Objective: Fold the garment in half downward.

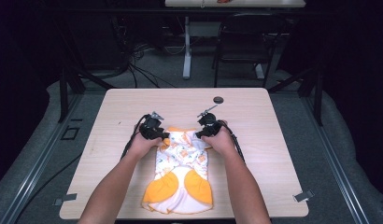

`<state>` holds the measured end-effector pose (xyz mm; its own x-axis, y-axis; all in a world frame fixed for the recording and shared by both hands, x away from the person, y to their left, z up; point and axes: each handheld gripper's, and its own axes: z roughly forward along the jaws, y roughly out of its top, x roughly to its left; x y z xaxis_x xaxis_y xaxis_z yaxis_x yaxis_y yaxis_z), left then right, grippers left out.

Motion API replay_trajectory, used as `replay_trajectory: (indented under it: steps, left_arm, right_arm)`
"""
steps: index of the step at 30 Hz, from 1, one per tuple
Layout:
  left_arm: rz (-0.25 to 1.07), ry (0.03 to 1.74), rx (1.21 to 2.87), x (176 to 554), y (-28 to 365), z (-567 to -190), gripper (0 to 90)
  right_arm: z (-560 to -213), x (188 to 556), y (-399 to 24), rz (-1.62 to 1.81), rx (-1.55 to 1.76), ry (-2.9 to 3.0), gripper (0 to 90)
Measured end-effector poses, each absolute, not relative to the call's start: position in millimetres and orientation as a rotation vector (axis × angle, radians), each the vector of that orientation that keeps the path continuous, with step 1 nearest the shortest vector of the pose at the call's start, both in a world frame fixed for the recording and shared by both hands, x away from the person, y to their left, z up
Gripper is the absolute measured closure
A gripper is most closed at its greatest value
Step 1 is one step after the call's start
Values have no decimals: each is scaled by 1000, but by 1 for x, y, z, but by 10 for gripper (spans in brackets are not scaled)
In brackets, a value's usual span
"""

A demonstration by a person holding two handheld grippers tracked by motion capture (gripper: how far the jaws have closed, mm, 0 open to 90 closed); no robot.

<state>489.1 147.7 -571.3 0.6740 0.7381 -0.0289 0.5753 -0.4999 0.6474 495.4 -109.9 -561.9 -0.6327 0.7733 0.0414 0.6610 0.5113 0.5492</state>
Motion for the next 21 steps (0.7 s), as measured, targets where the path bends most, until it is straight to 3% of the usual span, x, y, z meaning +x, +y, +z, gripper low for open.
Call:
replay_trajectory:
  steps: [2, 4, 9, 17, 21]
  left_arm:
    - [323, 1004, 2239, 489, 150, -572, 603]
    - [325, 1002, 2239, 488, 150, -572, 608]
    - [309, 1000, 2242, 487, 148, -571, 687]
    - [275, 1016, 2224, 485, 149, -572, 822]
    - [261, 1030, 2215, 485, 150, -571, 843]
  right_arm:
    - [-562, 495, -110, 792, 1226, 2544, 578]
    - [-562, 494, -109, 806, 1218, 2557, 653]
    - [-563, 494, -109, 848, 1231, 2576, 747]
    - [-563, 491, -107, 859, 1230, 2576, 834]
    - [-563, 489, -106, 871, 1227, 2577, 861]
